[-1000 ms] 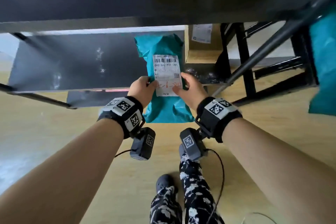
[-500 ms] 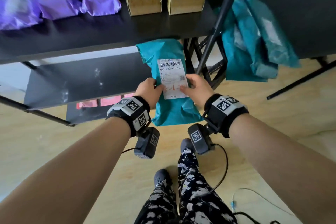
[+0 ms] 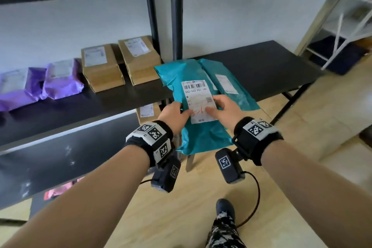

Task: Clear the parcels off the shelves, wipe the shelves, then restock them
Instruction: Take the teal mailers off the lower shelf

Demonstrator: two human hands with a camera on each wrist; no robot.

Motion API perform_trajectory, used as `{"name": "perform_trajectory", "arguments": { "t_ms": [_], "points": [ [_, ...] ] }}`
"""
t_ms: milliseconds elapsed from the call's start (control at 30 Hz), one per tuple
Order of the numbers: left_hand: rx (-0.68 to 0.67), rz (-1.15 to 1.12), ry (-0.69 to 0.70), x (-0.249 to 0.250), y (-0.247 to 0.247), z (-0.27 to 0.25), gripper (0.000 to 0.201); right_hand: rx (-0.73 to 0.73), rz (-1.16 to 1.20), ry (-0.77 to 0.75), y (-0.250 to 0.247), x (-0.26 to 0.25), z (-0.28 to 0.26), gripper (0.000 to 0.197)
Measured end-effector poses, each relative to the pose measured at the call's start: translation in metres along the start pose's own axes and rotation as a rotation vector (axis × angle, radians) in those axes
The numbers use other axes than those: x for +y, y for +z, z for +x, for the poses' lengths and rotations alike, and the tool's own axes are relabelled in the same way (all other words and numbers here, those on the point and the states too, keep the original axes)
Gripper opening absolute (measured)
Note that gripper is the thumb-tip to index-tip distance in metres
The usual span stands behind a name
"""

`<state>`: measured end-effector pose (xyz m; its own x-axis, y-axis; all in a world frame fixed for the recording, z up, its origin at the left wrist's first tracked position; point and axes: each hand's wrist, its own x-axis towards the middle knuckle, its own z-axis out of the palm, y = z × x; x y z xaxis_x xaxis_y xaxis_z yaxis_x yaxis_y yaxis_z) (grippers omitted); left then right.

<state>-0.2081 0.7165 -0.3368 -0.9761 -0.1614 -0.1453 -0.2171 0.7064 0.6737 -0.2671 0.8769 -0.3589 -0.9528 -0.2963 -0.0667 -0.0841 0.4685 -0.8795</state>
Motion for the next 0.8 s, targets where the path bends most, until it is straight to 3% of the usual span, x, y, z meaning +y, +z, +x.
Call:
{"name": "perform_trajectory", "arguments": {
  "t_ms": [267,400,600,800],
  "points": [
    [-0.039,0.014,-0.047,0.092,0.081,0.117,0.025,0.032,0.036,0.031,-0.118,0.060,0.092,0.036],
    [-0.074,-0.018,-0.111,0.130,0.124,0.178,0.034,0.009,0.035,0.091,-0.161,0.098,0.151,0.035],
    [-0.081,-0.055,-0.204,0.151,0.158,0.241,0.033,-0.086,-0.033,0.135,-0.185,0.134,0.223,0.035],
    [-0.121,-0.033,-0.239,0.151,0.174,0.254,0.032,-0.184,-0.137,0.201,-0.179,0.147,0.240,0.032]
  ]
}}
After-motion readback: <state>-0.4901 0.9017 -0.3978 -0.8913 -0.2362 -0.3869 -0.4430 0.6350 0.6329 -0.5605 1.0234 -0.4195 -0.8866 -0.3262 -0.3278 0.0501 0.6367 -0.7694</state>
